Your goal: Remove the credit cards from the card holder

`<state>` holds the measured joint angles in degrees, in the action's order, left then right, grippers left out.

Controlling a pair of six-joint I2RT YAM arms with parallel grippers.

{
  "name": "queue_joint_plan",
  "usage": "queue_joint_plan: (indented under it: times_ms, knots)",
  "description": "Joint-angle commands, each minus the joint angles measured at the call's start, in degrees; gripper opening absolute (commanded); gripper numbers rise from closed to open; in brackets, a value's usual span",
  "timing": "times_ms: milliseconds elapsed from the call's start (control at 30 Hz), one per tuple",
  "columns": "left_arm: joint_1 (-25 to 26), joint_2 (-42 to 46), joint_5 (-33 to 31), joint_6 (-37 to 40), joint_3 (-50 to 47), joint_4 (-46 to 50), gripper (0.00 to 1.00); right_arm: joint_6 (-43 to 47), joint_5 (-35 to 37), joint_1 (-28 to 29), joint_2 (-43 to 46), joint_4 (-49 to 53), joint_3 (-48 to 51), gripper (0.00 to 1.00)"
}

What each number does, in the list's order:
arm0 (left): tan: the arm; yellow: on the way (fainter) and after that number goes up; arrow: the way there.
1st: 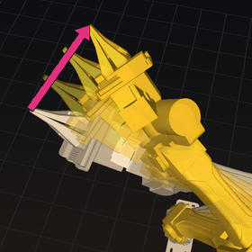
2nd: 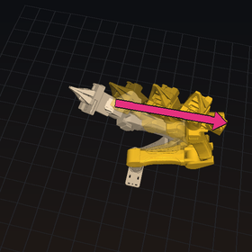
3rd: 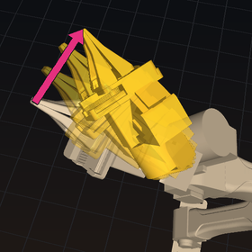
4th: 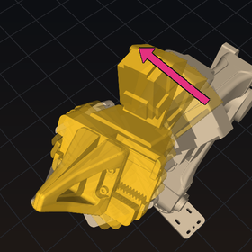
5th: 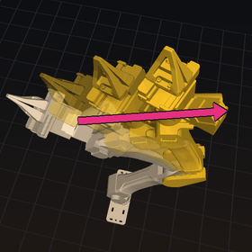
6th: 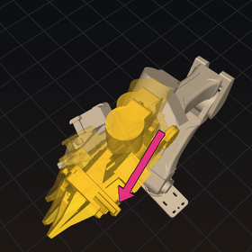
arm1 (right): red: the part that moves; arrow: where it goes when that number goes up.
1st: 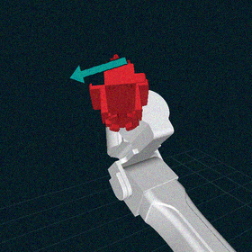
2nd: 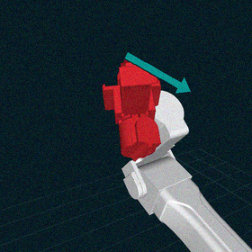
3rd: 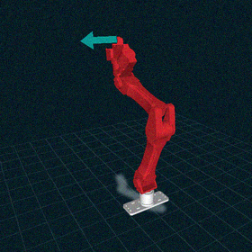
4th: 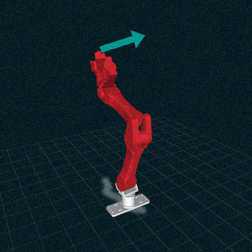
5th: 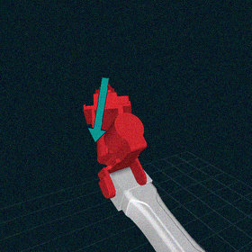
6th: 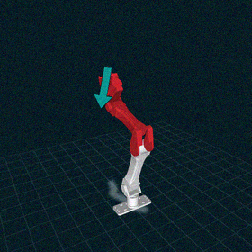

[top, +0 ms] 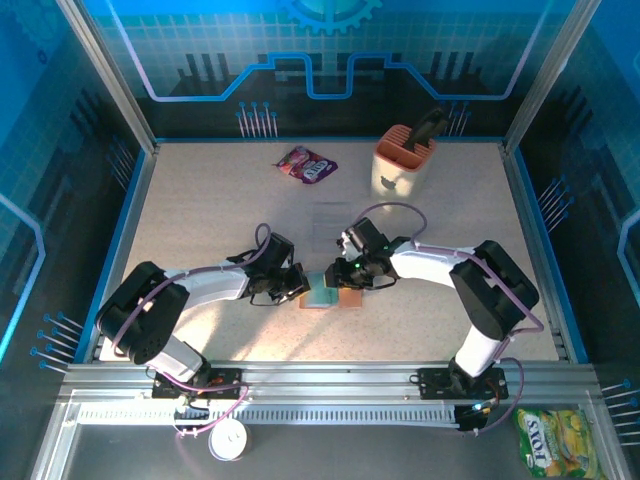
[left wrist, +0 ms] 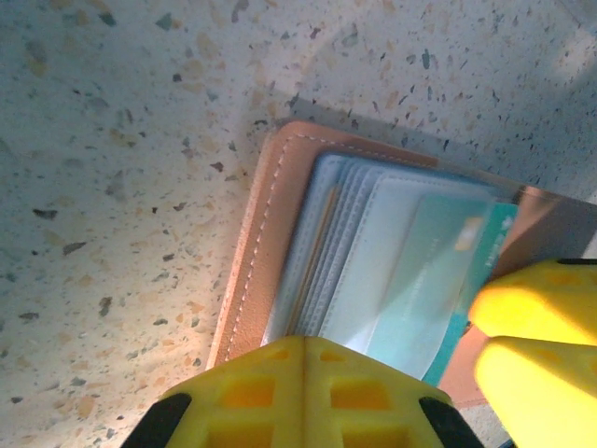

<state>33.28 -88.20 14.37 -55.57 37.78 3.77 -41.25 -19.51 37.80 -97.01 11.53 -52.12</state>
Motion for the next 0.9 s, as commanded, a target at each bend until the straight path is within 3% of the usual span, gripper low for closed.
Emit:
queue_joint_plan:
  times_ms: [0, 300, 533, 867]
  knots:
    - [0.37, -1.31, -0.90, -0.03, 0.77, 4.83, 0.00, 1.26, 1.36, -0.45, 2.75, 2.84, -0.82, 0.35]
    - [0.47, 1.52, -1.23, 1.16, 4.92, 8.46, 0.00, 1.88, 1.00, -0.88, 3.99, 4.40, -1.23, 0.38]
    - [1.83, -0.19, -0.40, 1.17, 8.74, 8.82, 0.01, 0.48, -2.46, -2.70, 3.77, 0.10, 0.76, 0.43]
    - [3.69, -4.03, -0.59, 0.65, 9.28, 7.22, 0.01, -0.40, -5.22, -4.10, 3.68, -4.73, 4.52, 0.39]
